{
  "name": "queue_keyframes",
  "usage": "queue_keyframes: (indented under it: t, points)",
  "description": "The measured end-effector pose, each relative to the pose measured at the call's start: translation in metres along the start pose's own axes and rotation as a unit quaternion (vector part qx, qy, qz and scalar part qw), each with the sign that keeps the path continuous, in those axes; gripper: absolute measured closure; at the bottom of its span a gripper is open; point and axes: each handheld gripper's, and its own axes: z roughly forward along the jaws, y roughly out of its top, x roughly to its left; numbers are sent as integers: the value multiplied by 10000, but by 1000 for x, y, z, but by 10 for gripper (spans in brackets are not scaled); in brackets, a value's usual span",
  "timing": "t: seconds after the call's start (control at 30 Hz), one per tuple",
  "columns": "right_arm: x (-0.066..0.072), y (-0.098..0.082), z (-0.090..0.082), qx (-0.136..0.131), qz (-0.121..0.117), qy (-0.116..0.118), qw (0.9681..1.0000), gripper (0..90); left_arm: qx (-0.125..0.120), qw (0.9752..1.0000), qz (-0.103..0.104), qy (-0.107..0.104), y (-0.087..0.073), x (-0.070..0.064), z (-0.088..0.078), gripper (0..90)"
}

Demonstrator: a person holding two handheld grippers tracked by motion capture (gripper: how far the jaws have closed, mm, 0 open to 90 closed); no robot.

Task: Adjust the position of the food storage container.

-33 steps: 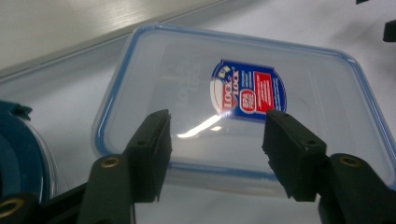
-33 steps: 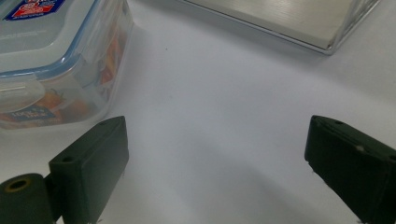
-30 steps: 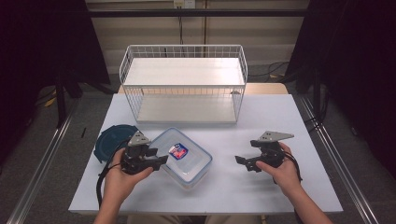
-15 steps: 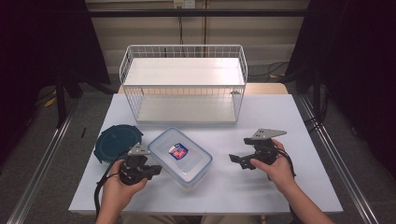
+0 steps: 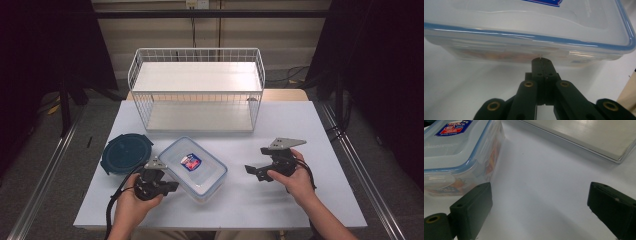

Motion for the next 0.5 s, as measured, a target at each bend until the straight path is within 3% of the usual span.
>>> queue_keyframes:
  t: [0.17,0.5]
  points:
    - [0,0,0,-7,-10,-16,10000,57,21,9999,109,-118,1,-5,4,900]
    - [0,0,-1,-1,-10,-13,10000,57,-166,9992,38,-350,6,-16,18,900]
